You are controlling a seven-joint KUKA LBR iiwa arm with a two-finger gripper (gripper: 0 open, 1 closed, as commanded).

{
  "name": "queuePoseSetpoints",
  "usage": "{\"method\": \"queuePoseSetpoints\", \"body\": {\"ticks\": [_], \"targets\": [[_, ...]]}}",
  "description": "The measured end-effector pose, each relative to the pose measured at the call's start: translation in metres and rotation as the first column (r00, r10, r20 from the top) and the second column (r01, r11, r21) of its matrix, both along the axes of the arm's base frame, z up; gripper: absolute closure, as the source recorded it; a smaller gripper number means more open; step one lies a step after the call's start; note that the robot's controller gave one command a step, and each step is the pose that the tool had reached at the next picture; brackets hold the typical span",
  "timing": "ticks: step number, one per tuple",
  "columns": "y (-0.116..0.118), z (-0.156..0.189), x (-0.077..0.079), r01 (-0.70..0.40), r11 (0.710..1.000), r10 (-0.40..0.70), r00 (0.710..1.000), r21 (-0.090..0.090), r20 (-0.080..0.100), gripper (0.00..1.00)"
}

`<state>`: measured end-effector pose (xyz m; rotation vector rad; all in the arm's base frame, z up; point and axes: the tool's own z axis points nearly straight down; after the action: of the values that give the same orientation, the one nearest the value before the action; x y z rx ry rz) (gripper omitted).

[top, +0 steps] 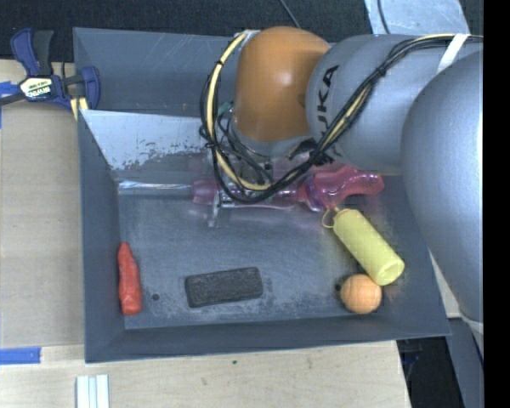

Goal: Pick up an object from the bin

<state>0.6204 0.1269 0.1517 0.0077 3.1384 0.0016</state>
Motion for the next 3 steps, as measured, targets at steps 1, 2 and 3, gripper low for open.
{"method": "queuePoseSetpoints", "body": {"ticks": [1,2,3], "targets": [[0.000,0.000,0.000,0.000,1.000,0.000,1.000,0.000,0.000,0.00],[0.005,-0.048,-0.006,0.025,1.000,-0.025,1.000,0.000,-0.002,0.00],[-0.003,-0.061,-0.011,0.031,1.000,-0.031,1.000,0.001,0.007,0.00]]}}
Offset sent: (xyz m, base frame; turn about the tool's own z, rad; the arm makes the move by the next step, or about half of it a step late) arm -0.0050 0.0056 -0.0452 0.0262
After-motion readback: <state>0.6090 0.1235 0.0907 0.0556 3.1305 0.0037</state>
